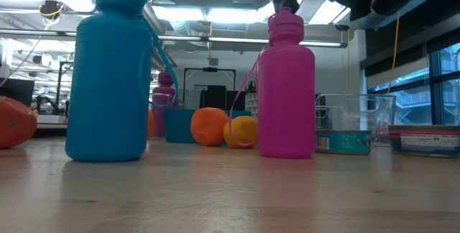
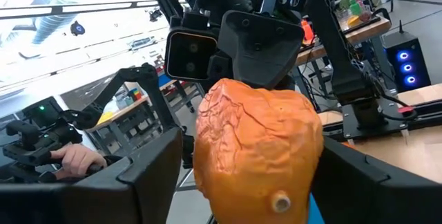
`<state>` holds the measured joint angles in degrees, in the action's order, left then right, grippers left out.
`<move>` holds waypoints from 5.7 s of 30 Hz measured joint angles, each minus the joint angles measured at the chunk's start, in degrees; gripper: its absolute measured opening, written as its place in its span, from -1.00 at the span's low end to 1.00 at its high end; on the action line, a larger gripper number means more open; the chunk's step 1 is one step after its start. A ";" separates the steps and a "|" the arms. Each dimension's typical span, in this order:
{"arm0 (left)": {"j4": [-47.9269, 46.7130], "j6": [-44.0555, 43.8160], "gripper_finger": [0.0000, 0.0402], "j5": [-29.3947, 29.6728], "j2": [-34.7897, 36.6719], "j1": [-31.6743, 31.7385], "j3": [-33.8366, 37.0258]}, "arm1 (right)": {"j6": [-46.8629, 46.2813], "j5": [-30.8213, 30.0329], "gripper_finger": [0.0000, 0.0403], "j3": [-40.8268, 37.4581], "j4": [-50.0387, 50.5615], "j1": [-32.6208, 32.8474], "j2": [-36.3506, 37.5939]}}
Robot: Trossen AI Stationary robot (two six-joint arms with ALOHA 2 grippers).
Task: Pick & Place Food Item
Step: Put the left mango into the right transparent bin
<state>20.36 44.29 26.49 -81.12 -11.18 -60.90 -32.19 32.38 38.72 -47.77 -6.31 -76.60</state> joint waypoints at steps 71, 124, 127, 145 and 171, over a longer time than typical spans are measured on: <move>-7.72 -35.99 0.09 -1.55 39.07 3.87 26.37 | 20.70 -21.70 -0.16 0.07 41.85 -1.74 23.50; -7.65 -25.68 0.10 5.04 75.20 7.73 48.47 | 44.10 -39.45 -0.16 15.04 76.13 -26.08 16.01; -8.20 -25.56 0.10 5.03 74.47 7.73 48.47 | 46.40 -39.05 -0.16 15.04 76.28 -29.62 12.26; -8.09 -24.38 0.10 -5.59 71.84 13.20 48.47 | 55.79 -35.58 -0.16 22.23 81.94 -37.89 -9.05; -9.88 -28.47 0.09 -11.68 71.84 18.93 48.47 | 66.86 -34.89 -0.16 41.64 98.82 -37.89 -28.86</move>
<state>10.48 15.83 14.81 -9.28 7.75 -12.43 34.67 -2.51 80.36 51.05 -44.21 -105.46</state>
